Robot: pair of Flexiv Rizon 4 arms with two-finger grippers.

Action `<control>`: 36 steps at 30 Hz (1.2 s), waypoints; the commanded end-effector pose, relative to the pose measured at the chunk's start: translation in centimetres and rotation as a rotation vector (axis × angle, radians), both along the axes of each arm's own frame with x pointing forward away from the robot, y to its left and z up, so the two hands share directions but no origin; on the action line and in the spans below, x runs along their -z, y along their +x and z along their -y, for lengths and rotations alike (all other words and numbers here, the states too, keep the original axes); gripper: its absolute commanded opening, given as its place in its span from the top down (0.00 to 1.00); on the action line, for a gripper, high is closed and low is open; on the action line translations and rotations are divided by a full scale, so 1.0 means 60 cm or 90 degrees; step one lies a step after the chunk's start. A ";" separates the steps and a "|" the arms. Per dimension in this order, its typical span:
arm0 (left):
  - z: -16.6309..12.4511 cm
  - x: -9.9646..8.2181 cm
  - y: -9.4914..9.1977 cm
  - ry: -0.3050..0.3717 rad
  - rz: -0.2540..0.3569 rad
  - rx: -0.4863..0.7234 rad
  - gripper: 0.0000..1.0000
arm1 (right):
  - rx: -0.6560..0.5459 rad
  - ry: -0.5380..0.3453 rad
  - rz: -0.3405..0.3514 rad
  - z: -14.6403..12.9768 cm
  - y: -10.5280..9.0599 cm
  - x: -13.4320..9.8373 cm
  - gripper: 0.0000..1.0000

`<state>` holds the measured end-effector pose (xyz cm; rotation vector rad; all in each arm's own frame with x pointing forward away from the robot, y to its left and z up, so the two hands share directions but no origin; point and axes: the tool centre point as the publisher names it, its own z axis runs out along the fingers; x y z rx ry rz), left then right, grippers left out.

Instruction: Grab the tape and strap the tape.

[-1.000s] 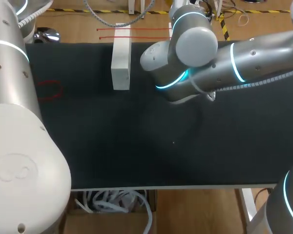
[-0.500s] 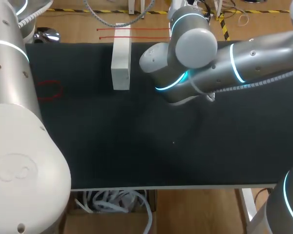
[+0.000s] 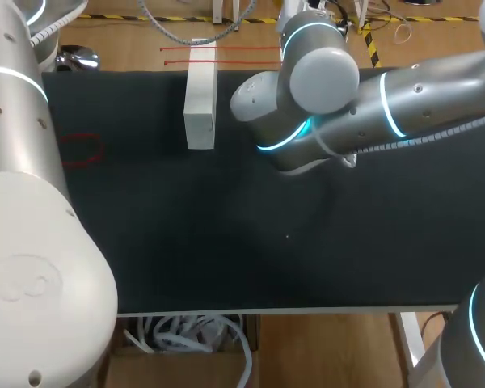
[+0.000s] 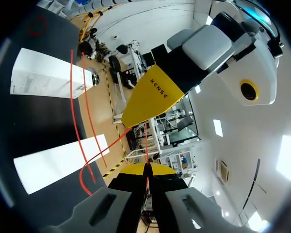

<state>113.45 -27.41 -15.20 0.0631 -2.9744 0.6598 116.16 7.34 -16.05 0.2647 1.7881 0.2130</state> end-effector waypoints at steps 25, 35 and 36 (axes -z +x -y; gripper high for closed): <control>0.001 -0.002 0.002 0.003 -0.003 0.000 1.00 | -0.031 -0.035 -0.015 0.010 -0.005 -0.001 1.00; 0.001 -0.002 0.002 0.003 -0.003 0.000 1.00 | -0.023 -0.028 -0.006 0.006 0.003 -0.005 1.00; 0.001 -0.002 0.002 0.003 -0.003 0.000 1.00 | -0.023 -0.028 -0.006 0.006 0.003 -0.005 1.00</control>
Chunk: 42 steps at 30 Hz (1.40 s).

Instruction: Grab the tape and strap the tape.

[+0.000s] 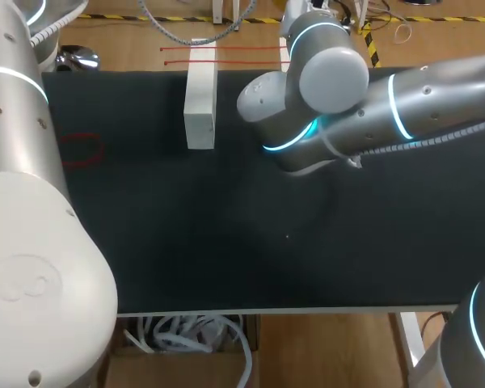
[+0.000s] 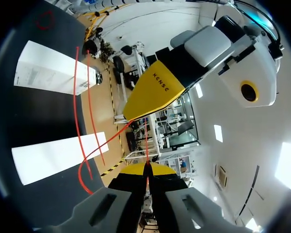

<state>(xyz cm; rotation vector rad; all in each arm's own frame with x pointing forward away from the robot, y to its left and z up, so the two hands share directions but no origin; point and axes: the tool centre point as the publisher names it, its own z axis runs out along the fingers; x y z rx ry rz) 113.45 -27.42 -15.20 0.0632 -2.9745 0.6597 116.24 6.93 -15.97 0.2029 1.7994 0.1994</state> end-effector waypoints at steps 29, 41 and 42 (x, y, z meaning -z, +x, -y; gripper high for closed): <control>0.001 -0.002 0.002 0.003 -0.003 0.000 1.00 | -0.001 0.006 -0.001 -0.015 -0.002 -0.009 1.00; 0.001 -0.002 0.002 0.003 -0.003 0.000 1.00 | 0.002 -0.004 -0.003 0.001 -0.006 -0.008 1.00; 0.001 -0.002 0.002 0.003 -0.003 0.000 1.00 | 0.002 -0.005 -0.003 0.002 -0.005 -0.008 1.00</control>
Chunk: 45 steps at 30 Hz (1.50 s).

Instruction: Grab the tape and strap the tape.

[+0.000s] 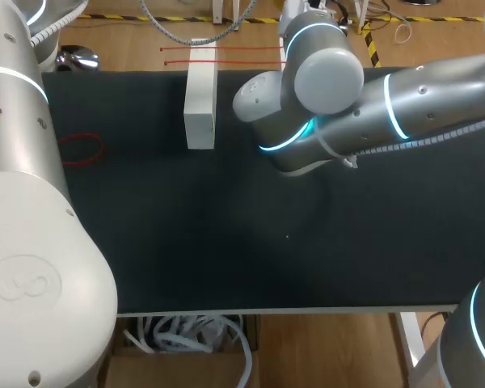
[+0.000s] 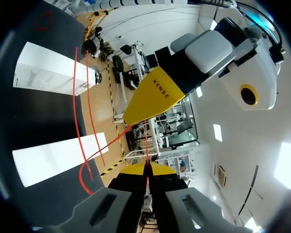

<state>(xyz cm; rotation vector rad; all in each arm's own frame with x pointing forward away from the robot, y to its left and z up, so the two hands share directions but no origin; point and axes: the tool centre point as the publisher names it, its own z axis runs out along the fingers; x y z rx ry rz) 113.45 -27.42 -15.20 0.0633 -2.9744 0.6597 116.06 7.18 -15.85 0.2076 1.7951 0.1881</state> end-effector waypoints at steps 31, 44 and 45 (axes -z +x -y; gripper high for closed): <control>0.001 -0.002 0.002 0.003 -0.003 0.001 1.00 | 0.001 -0.029 0.003 -0.003 0.003 -0.008 1.00; 0.001 -0.002 0.002 0.003 -0.003 0.001 1.00 | -0.004 -0.051 0.008 -0.005 -0.003 -0.011 1.00; 0.001 -0.002 0.002 0.003 -0.003 0.001 1.00 | -0.005 -0.054 0.009 -0.005 -0.002 -0.011 1.00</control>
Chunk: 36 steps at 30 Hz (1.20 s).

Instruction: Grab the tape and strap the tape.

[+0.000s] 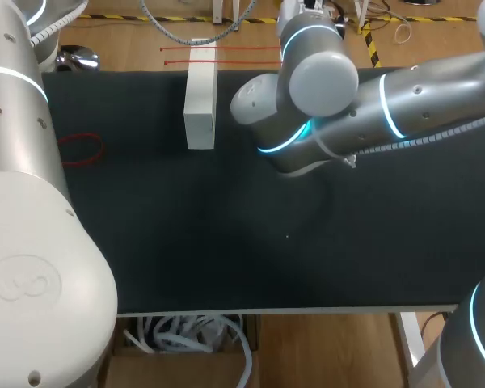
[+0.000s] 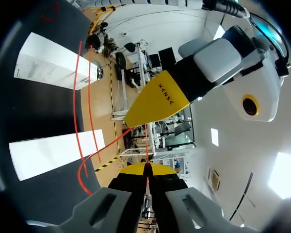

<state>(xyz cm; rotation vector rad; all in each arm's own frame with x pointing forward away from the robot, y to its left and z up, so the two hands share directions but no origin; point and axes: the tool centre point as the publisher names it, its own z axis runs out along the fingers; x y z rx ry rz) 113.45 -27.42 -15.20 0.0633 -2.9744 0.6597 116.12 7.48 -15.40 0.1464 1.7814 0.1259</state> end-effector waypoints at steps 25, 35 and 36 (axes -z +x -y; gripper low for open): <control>0.001 -0.002 0.002 0.003 -0.003 0.001 1.00 | 0.008 -0.055 0.021 0.007 -0.002 -0.006 1.00; 0.001 -0.002 0.002 0.003 -0.003 0.001 1.00 | 0.017 -0.043 0.031 0.000 0.003 -0.008 1.00; 0.001 -0.002 0.002 0.003 -0.003 0.001 1.00 | 0.017 -0.040 0.032 -0.002 0.004 -0.008 1.00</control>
